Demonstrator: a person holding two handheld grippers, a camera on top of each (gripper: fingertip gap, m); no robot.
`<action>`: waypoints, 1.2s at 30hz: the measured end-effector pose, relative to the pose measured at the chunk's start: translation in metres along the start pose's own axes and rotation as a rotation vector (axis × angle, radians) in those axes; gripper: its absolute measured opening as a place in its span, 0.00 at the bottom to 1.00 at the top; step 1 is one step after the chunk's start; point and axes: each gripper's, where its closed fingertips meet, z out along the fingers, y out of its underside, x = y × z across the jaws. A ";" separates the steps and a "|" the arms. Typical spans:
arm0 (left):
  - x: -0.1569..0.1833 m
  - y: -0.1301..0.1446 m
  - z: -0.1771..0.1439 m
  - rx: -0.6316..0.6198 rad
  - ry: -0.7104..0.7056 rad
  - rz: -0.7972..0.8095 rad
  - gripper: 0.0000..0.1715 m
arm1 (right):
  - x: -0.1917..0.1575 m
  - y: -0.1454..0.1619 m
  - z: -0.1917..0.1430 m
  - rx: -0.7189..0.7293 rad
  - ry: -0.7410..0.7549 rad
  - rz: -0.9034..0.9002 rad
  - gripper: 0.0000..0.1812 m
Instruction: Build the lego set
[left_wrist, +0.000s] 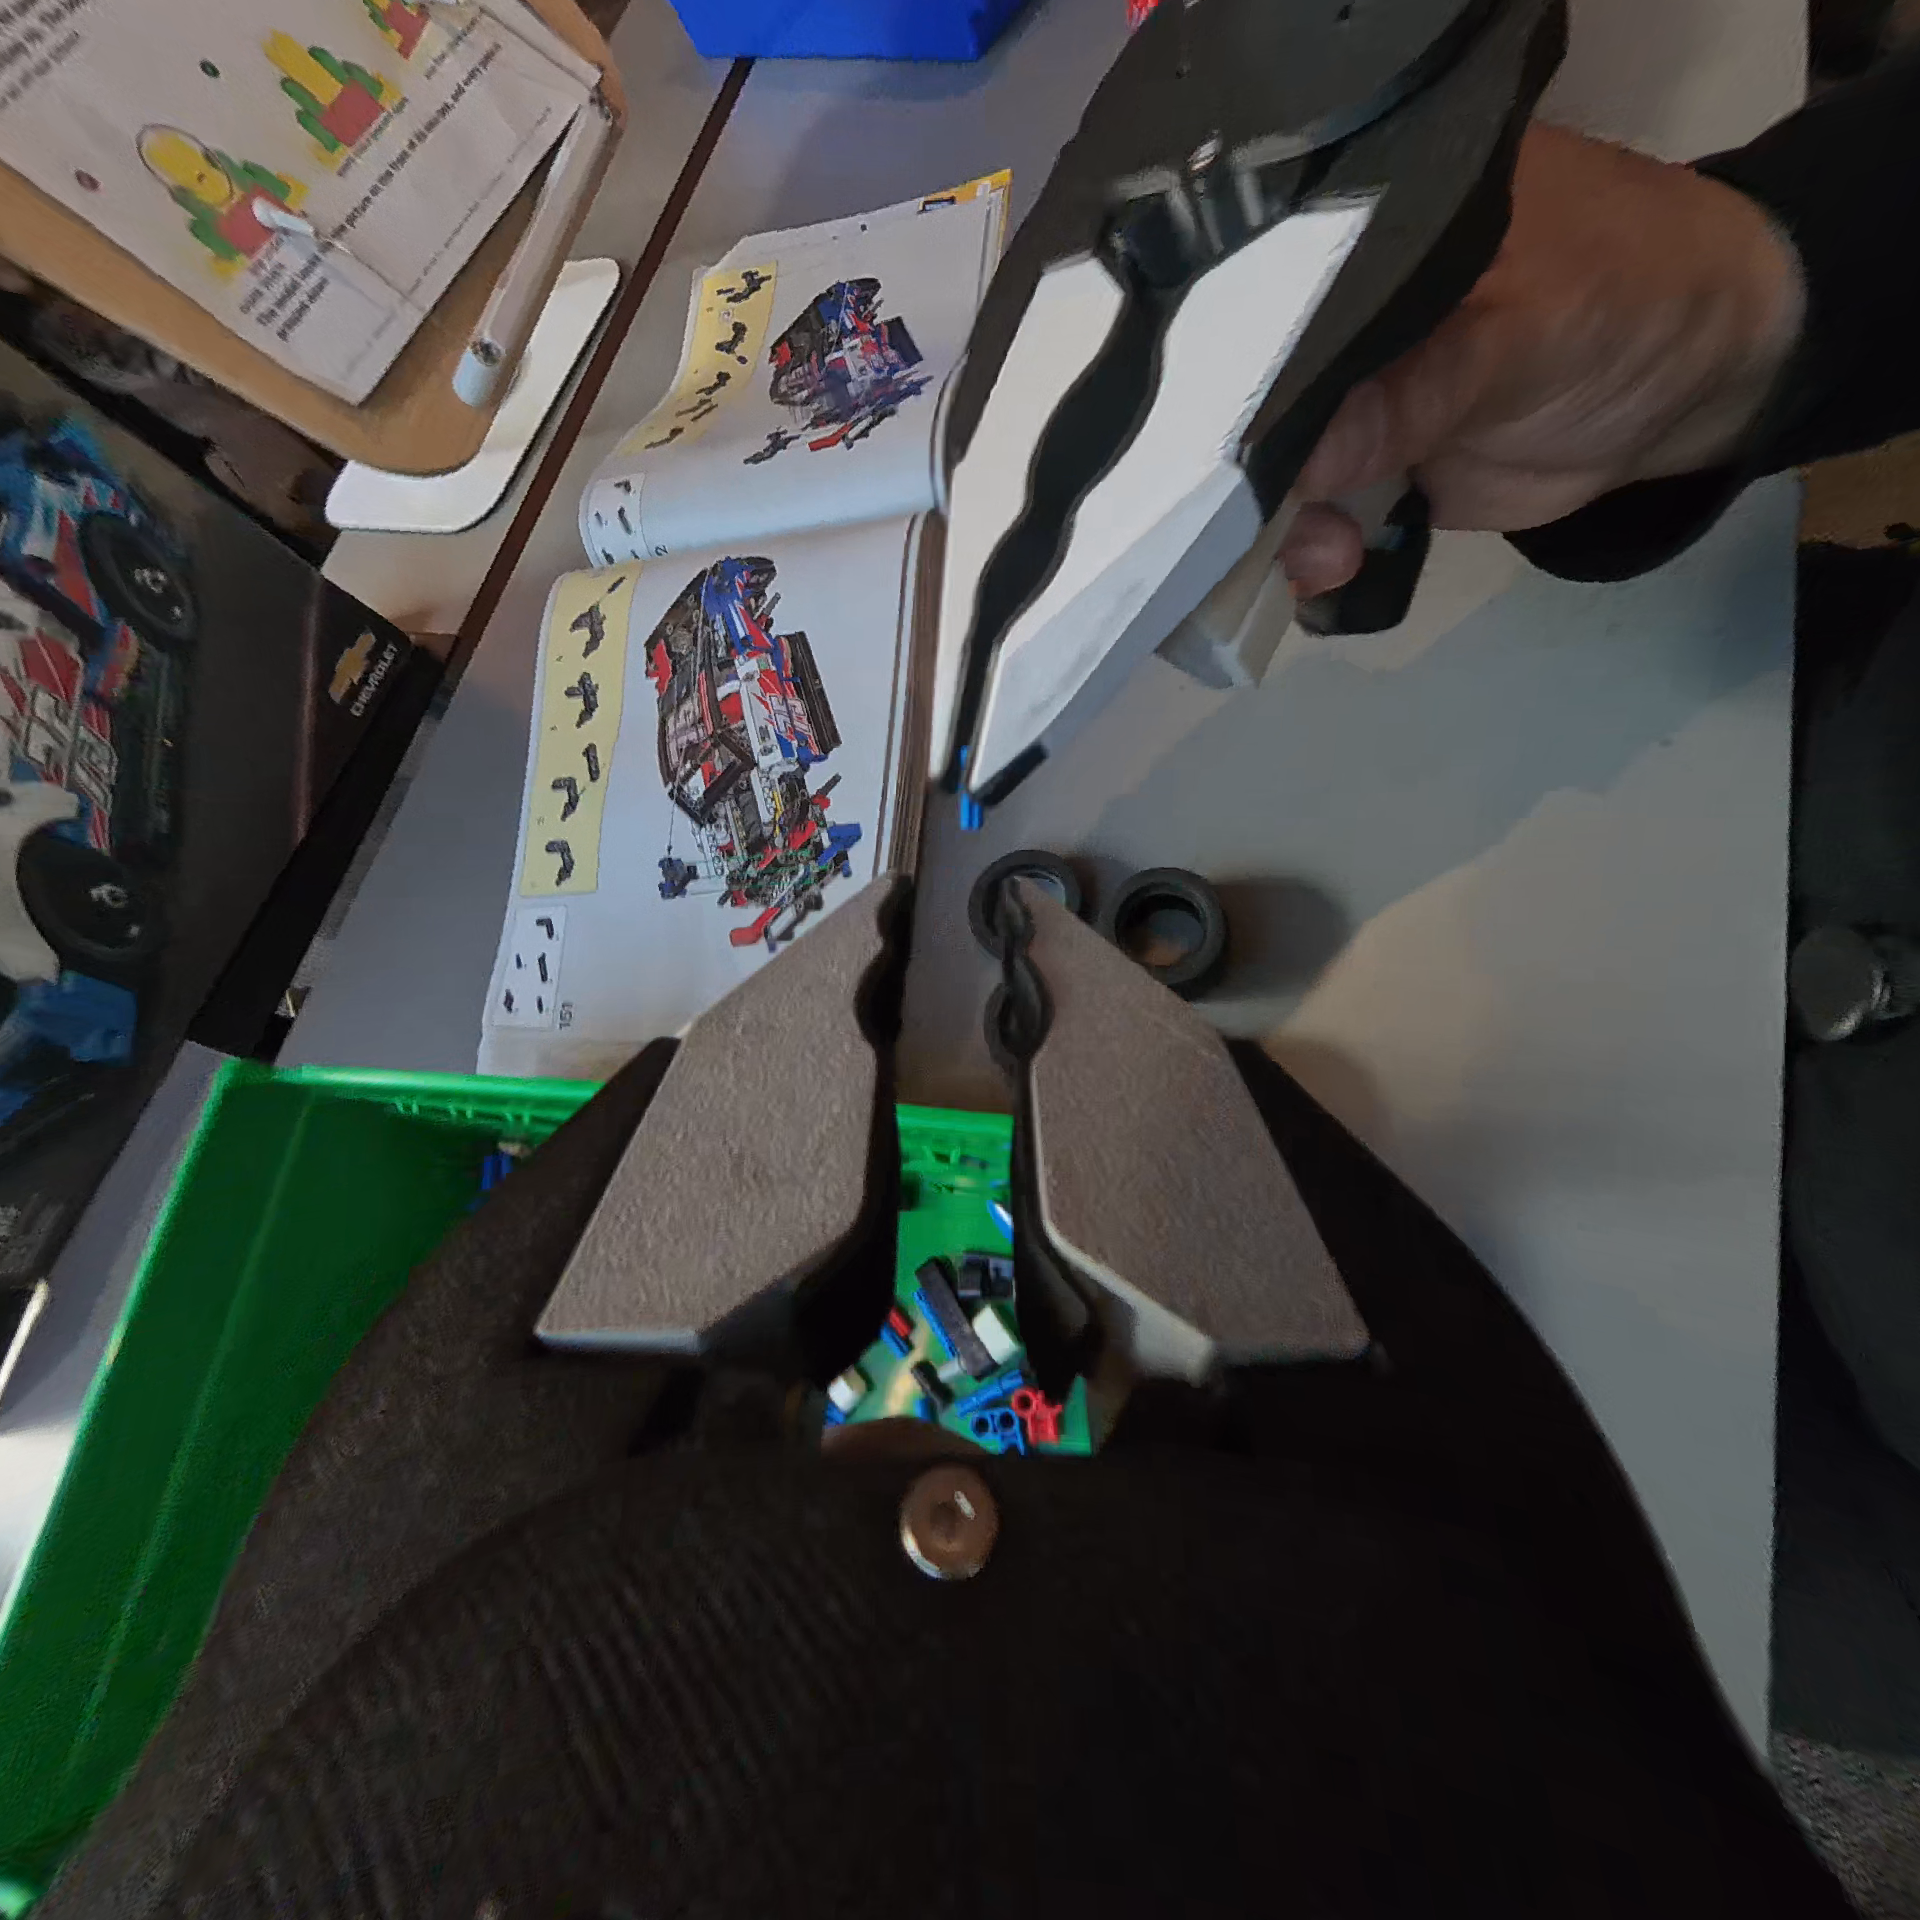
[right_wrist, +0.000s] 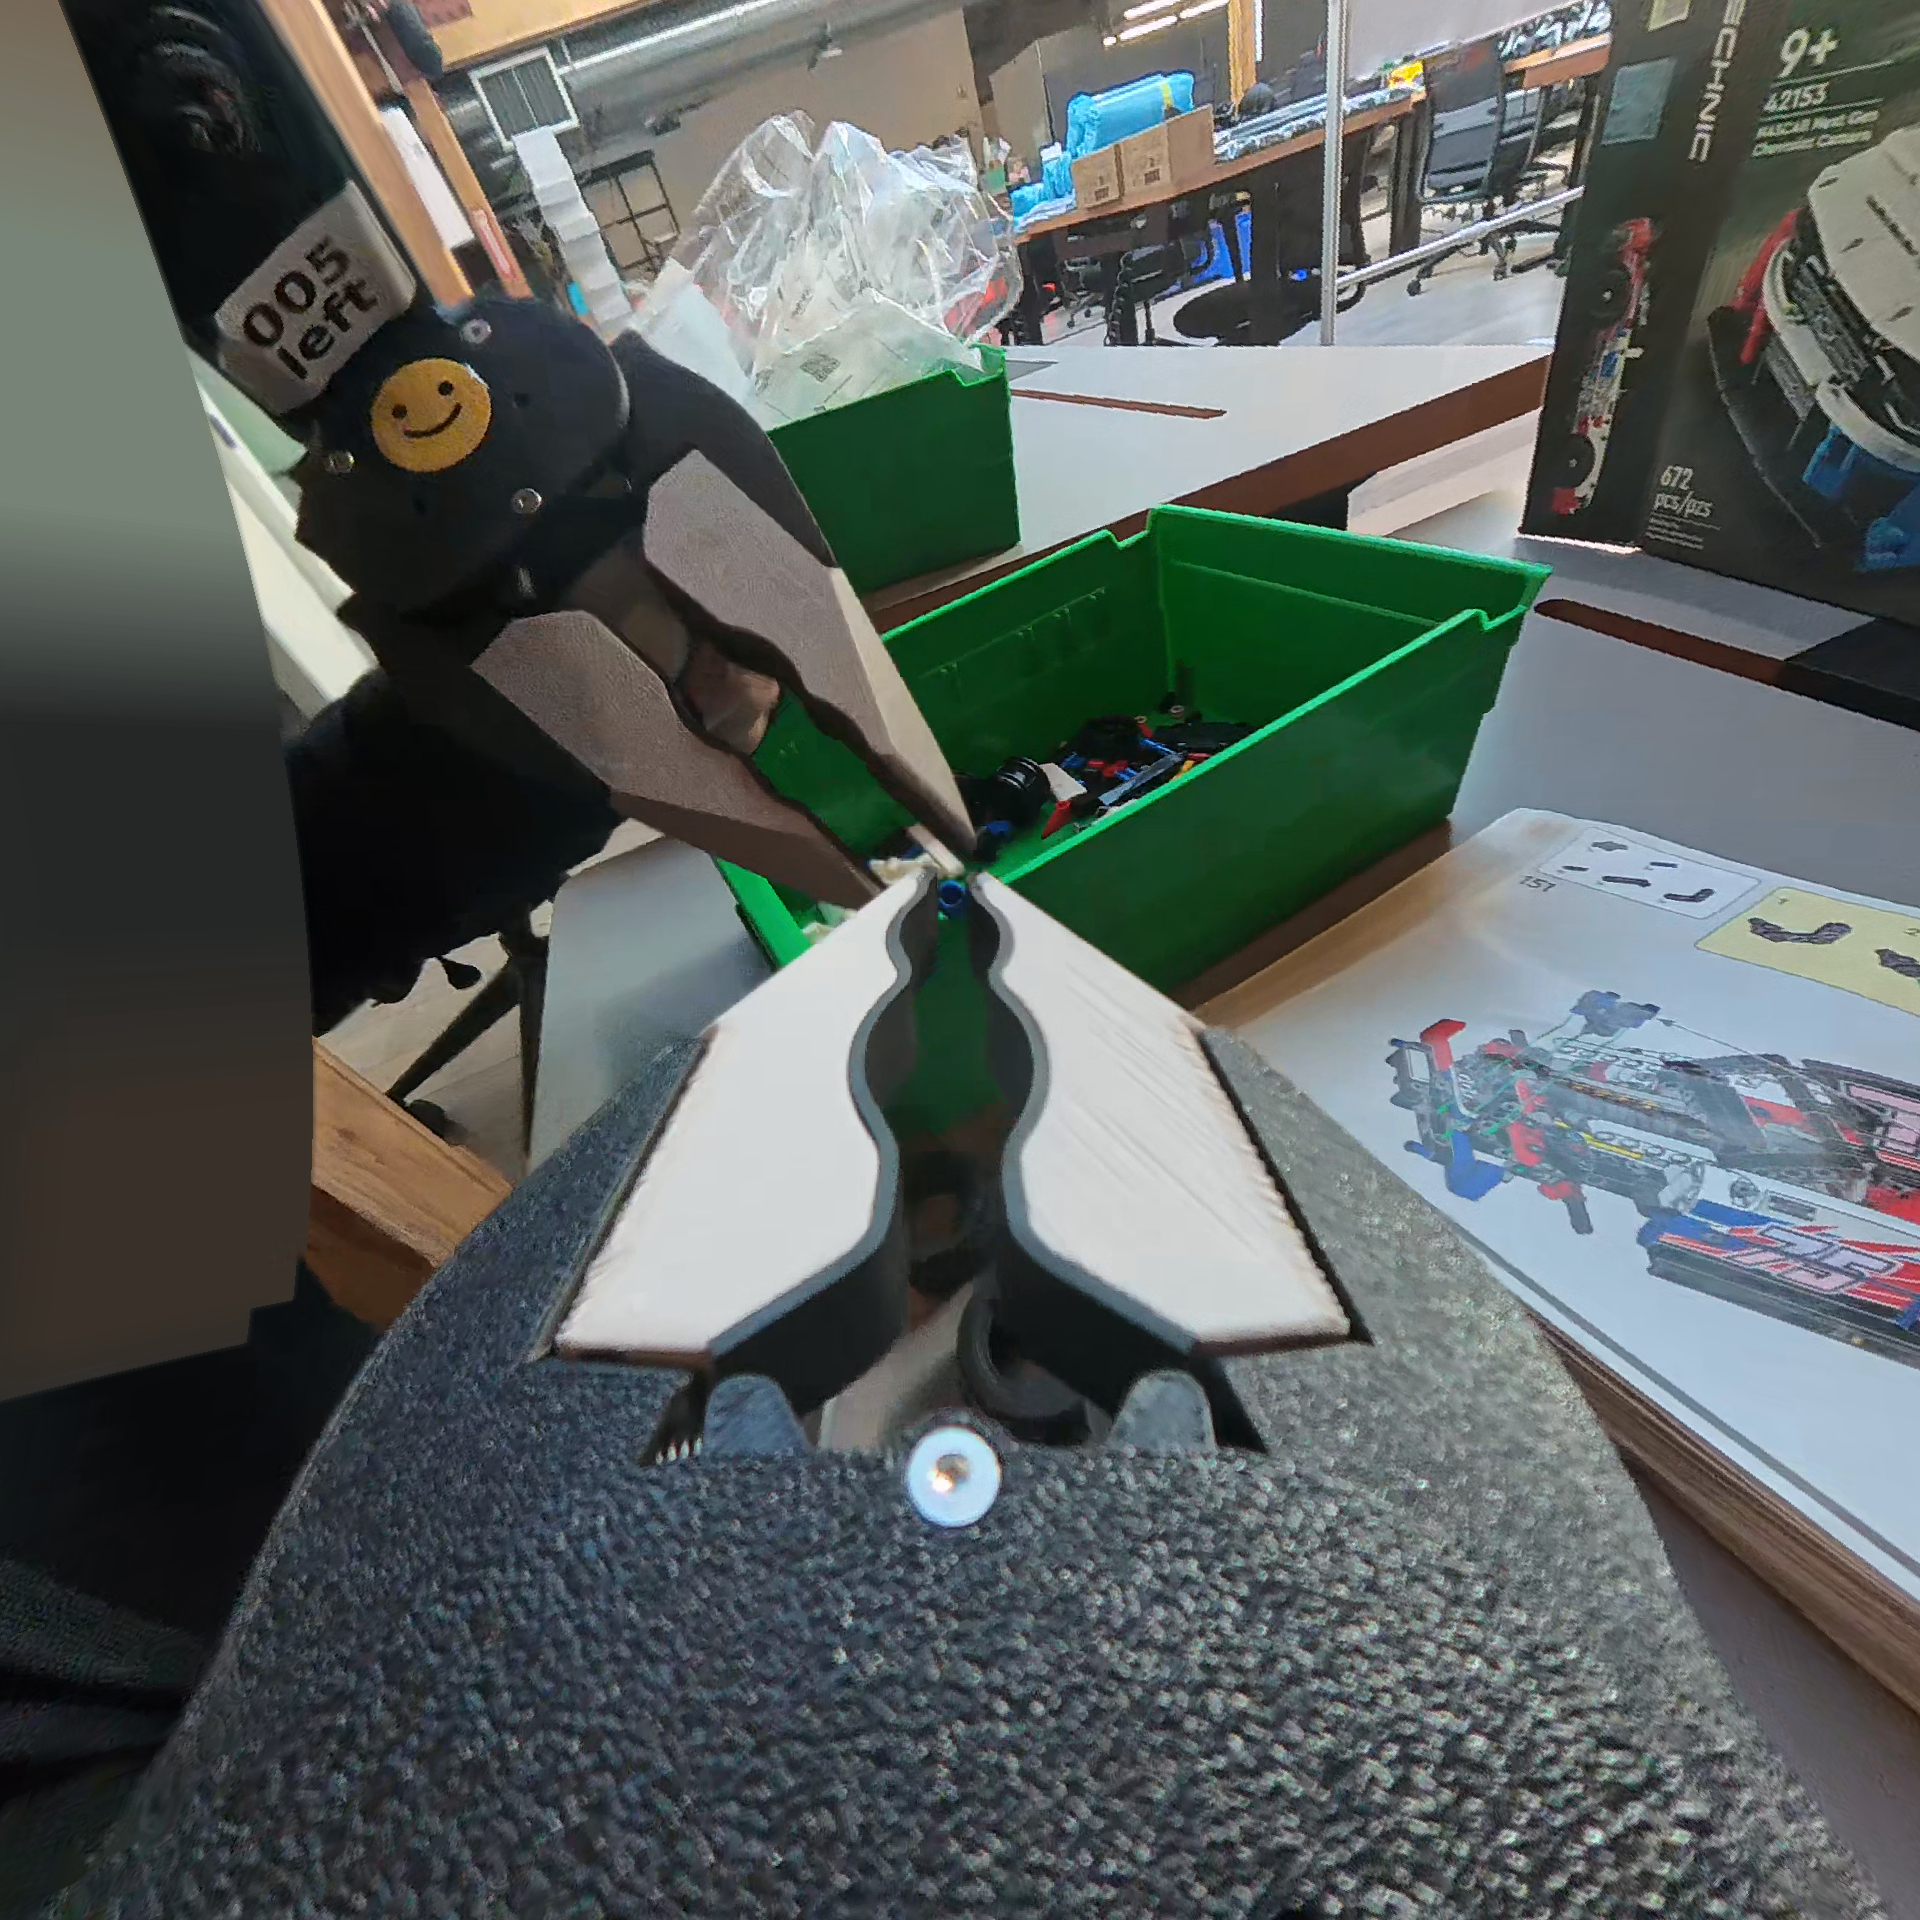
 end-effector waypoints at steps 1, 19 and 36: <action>-0.004 0.008 -0.005 -0.014 -0.017 -0.035 0.10 | 0.005 0.005 -0.004 -0.027 0.031 -0.018 0.04; -0.062 0.150 -0.120 -0.034 -0.444 -0.667 0.18 | 0.087 0.150 -0.080 -0.691 0.523 -0.262 0.03; -0.088 0.173 -0.172 0.070 -0.663 -0.875 0.30 | 0.068 0.114 -0.081 -0.436 0.484 -0.197 0.17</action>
